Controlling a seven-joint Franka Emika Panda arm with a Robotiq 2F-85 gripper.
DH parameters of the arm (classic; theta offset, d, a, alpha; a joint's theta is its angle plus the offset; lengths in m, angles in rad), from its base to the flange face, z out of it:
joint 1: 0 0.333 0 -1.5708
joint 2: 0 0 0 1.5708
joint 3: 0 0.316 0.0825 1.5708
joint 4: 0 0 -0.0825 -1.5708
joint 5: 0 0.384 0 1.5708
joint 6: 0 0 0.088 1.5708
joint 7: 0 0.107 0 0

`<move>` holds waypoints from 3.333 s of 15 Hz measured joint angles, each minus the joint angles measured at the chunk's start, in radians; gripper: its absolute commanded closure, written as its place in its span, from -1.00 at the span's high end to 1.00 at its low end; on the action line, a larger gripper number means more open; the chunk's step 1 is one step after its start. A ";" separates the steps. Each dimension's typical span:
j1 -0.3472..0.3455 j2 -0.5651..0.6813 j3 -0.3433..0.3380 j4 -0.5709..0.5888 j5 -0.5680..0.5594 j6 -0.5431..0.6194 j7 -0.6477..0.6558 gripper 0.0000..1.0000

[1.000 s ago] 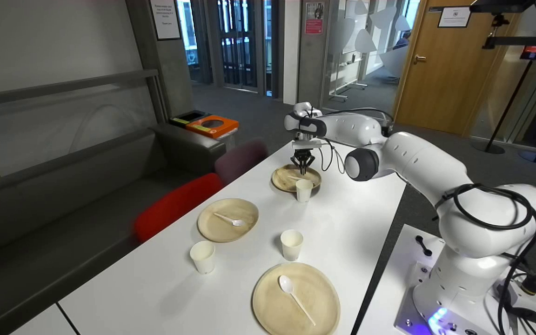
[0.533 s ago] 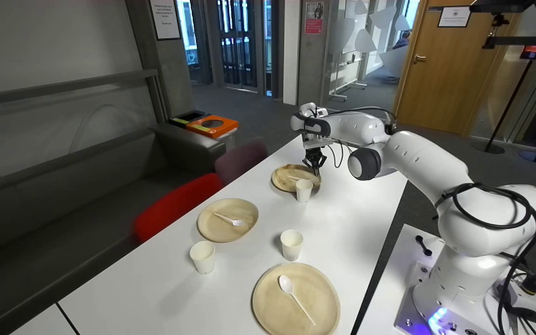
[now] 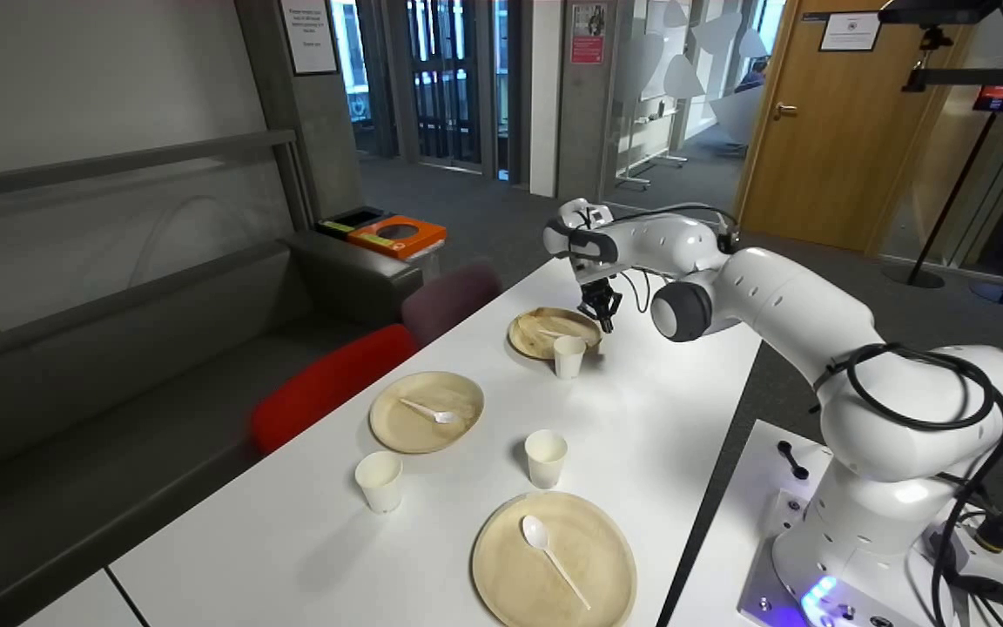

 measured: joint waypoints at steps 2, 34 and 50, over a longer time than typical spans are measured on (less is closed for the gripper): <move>0.021 0.022 -0.011 0.000 -0.020 -0.004 0.001 -1.00; 0.065 0.056 -0.029 0.005 -0.009 0.078 0.273 -1.00; 0.053 0.048 -0.016 0.004 0.045 0.120 0.318 -1.00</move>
